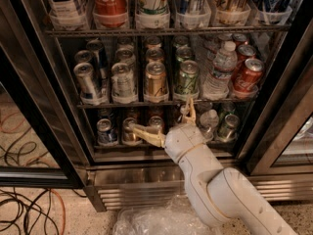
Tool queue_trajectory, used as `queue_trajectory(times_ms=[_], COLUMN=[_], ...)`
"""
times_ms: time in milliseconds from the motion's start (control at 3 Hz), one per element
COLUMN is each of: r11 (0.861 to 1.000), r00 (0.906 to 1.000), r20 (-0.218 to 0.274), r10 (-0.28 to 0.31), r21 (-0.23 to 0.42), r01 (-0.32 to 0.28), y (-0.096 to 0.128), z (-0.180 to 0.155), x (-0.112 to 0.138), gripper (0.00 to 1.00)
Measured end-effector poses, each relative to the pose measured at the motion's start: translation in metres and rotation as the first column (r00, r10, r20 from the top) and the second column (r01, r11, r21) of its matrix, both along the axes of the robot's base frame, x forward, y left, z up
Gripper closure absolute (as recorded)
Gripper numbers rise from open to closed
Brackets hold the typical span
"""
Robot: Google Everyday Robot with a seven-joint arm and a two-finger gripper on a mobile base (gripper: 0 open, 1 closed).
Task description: Pick orange can from middle shelf of fridge
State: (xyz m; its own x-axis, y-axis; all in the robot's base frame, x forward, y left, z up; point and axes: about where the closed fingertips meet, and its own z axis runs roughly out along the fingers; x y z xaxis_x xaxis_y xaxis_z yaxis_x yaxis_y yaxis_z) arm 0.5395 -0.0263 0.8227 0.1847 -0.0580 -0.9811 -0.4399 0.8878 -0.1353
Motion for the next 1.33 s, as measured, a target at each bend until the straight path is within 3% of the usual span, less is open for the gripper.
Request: queue_trajectory(times_ms=[667,1333], r11=[1.000,1.000], r00=[0.9998,0.9998], r20=[0.007,0.007], r10=[-0.017,-0.017], r21=[0.024,0.024], r01=[0.016,0.016], y=[0.0040,0.0040], z=[0.0044,0.0044], x=[0.0150,0.0150], gripper=[0.02,0.44])
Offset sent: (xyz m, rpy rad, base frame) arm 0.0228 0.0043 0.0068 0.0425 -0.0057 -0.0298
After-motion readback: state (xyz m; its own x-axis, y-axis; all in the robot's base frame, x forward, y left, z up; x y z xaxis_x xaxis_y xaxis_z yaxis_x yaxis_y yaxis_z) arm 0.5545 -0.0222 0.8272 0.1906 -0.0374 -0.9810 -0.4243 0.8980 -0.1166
